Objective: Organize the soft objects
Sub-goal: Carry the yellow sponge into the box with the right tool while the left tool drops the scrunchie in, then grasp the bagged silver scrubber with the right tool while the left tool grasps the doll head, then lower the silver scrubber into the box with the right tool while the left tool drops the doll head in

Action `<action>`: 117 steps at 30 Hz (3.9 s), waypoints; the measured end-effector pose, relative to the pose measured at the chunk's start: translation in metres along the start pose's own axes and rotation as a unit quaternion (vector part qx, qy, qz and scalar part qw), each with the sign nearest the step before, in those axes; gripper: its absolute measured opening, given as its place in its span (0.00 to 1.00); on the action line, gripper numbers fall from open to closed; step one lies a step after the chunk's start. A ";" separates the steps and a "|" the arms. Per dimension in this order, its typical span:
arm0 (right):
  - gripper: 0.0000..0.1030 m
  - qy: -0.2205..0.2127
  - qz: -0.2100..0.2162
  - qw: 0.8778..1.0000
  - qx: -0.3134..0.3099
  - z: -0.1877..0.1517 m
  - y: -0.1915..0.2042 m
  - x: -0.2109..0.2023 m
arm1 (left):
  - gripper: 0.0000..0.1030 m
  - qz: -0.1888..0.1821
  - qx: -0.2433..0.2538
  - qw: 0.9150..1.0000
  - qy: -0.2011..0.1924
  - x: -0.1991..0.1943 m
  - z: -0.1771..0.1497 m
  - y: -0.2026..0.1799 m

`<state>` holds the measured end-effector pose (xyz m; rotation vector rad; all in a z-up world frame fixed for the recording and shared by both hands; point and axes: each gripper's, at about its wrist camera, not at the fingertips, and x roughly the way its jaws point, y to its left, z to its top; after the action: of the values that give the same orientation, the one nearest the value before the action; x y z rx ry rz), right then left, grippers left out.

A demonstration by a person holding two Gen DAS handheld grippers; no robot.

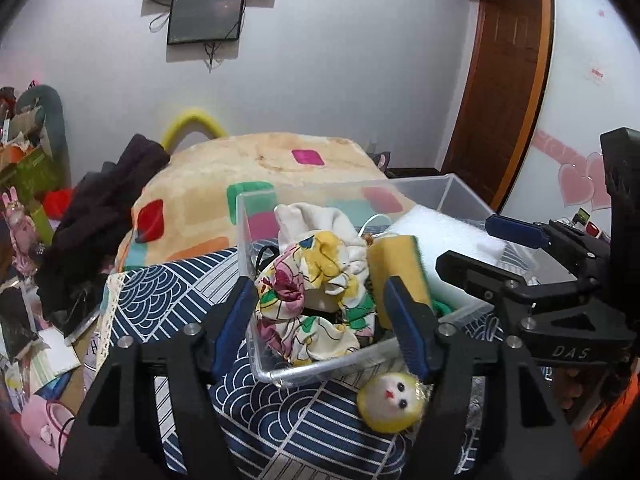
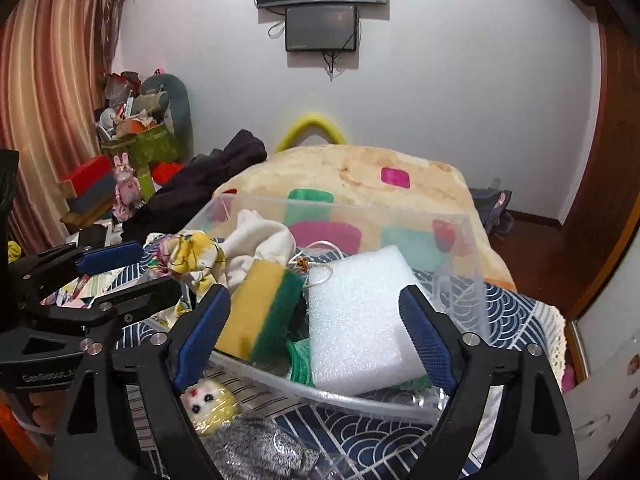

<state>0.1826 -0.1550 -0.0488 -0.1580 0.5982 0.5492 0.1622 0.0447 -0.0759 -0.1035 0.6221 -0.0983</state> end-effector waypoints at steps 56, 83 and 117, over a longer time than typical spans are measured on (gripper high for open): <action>0.27 0.054 0.035 0.995 0.082 -0.083 -0.014 -0.013 | 0.52 -0.039 0.028 0.992 0.119 0.035 -0.077 -0.045; 0.27 -0.046 0.018 0.998 0.041 -0.030 -0.005 -0.045 | 0.44 -0.042 0.014 0.999 0.014 -0.039 -0.031 -0.024; 0.57 -0.016 -0.001 0.999 0.052 -0.024 -0.004 -0.004 | 0.67 -0.009 -0.038 0.999 0.025 0.014 -0.017 -0.008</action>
<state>0.1702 -0.1674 -0.0661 -0.0511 0.5950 0.5169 0.1629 0.0339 -0.0965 -0.1813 0.6747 -0.0957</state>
